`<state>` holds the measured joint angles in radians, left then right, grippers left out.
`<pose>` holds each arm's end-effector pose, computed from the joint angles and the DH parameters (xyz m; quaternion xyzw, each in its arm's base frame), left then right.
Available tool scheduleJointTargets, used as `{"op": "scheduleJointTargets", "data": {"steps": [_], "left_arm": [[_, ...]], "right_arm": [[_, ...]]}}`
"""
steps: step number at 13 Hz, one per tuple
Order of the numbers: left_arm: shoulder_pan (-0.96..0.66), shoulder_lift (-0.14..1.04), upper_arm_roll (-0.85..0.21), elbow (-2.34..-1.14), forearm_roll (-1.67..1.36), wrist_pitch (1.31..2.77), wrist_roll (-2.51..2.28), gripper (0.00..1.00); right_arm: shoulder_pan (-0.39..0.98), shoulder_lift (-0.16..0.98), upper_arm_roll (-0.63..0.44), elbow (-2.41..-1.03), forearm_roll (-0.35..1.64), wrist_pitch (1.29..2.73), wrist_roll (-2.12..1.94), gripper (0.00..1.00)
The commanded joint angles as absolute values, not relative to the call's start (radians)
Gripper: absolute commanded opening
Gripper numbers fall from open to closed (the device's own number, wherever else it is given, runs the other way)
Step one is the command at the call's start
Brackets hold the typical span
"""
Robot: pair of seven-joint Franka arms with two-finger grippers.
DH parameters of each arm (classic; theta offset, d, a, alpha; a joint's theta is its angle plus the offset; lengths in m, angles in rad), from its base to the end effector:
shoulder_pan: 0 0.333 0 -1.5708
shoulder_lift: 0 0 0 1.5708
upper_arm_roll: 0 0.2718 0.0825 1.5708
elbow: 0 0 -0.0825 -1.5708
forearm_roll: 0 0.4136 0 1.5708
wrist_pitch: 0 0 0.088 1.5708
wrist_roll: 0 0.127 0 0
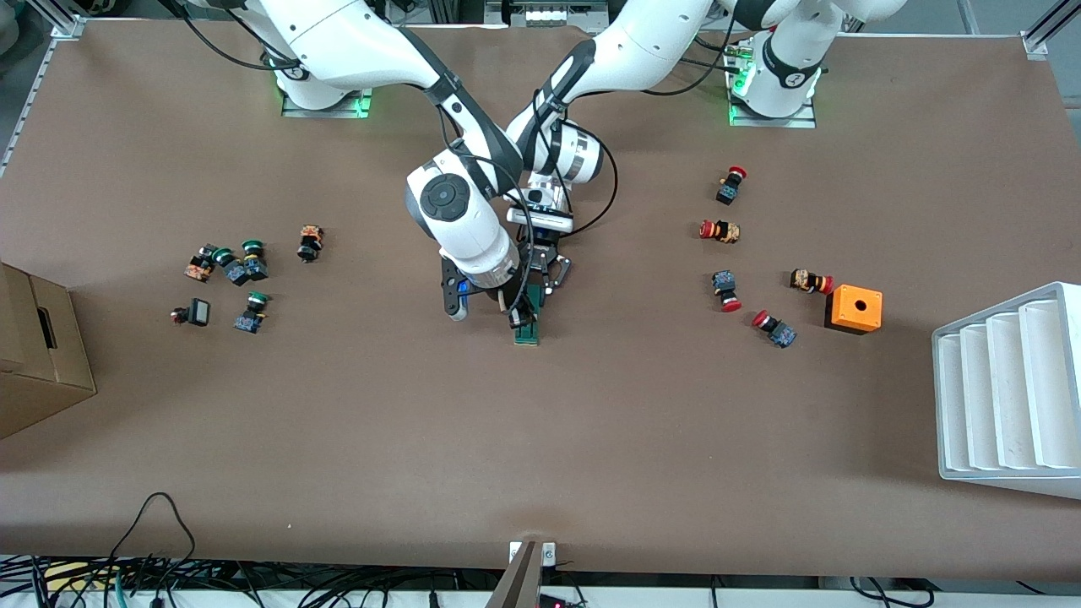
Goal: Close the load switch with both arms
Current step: 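Push the white lever over with the right gripper to close it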
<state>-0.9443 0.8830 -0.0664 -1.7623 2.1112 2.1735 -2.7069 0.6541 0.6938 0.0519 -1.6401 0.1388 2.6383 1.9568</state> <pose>0.3702 -0.5054 0.0024 0.8145 -0.0494 0.5748 0.0606 0.5477 0.4600 0.1686 -0.7613 0.6279 0.0203 0.1604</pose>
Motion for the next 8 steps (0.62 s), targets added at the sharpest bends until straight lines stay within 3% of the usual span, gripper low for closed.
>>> {"op": "scheduleJointTargets", "data": {"steps": [1,8], "left_arm": [[-0.946,0.913,-0.057,-1.710,2.135,2.174,-2.730,0.47],[-0.946,0.919,-0.057,-1.709,2.135,2.174,-2.730,0.47]], "right_arm": [[0.634,0.707,0.060,-1.611,0.123,2.619,1.968,0.22],[0.623,0.729,0.060,-1.574,0.124,2.617,1.970,0.25]]}}
